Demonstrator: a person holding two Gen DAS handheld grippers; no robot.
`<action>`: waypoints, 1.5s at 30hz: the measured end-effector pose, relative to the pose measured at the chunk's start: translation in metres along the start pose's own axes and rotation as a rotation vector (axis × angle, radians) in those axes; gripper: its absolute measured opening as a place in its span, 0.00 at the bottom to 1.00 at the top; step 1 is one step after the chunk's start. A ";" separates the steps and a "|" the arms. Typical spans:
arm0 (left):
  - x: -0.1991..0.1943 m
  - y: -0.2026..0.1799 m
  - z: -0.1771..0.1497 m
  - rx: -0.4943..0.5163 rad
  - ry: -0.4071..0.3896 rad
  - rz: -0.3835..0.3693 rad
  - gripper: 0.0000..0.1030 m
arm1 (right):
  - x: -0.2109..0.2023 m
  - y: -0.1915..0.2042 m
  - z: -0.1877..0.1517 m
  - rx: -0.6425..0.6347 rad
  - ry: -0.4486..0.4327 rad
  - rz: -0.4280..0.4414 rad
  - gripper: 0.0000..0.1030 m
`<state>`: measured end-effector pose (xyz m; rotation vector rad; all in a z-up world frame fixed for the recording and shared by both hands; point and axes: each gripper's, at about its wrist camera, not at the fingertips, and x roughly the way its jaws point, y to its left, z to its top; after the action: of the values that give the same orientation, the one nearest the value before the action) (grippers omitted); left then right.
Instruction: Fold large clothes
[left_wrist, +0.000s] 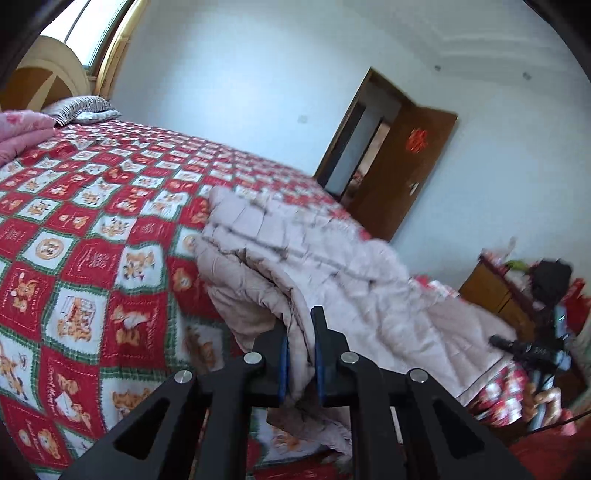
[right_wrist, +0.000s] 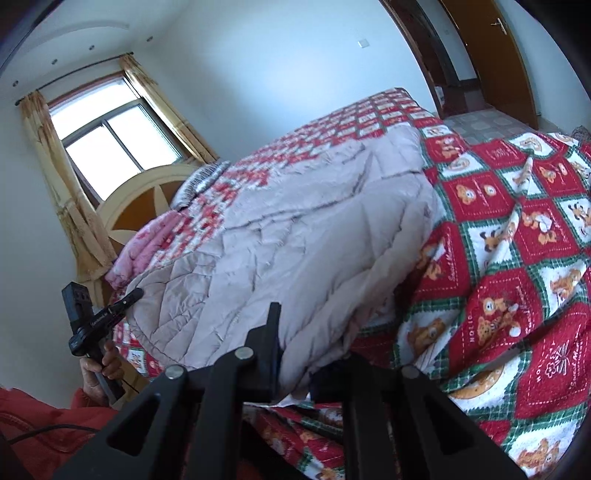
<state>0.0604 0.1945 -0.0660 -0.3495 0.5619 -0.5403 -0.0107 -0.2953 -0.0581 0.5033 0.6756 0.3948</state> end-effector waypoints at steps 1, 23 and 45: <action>-0.006 -0.001 0.005 -0.021 -0.013 -0.030 0.10 | -0.004 0.001 0.001 0.006 -0.006 0.008 0.13; 0.049 -0.023 0.174 -0.087 -0.062 0.143 0.10 | -0.003 0.008 0.180 0.065 -0.276 0.069 0.13; 0.325 0.115 0.149 -0.258 0.277 0.424 0.19 | 0.255 -0.160 0.218 0.188 -0.073 -0.214 0.21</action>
<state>0.4244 0.1269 -0.1318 -0.3883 0.9511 -0.1040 0.3483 -0.3650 -0.1260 0.6142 0.6912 0.1116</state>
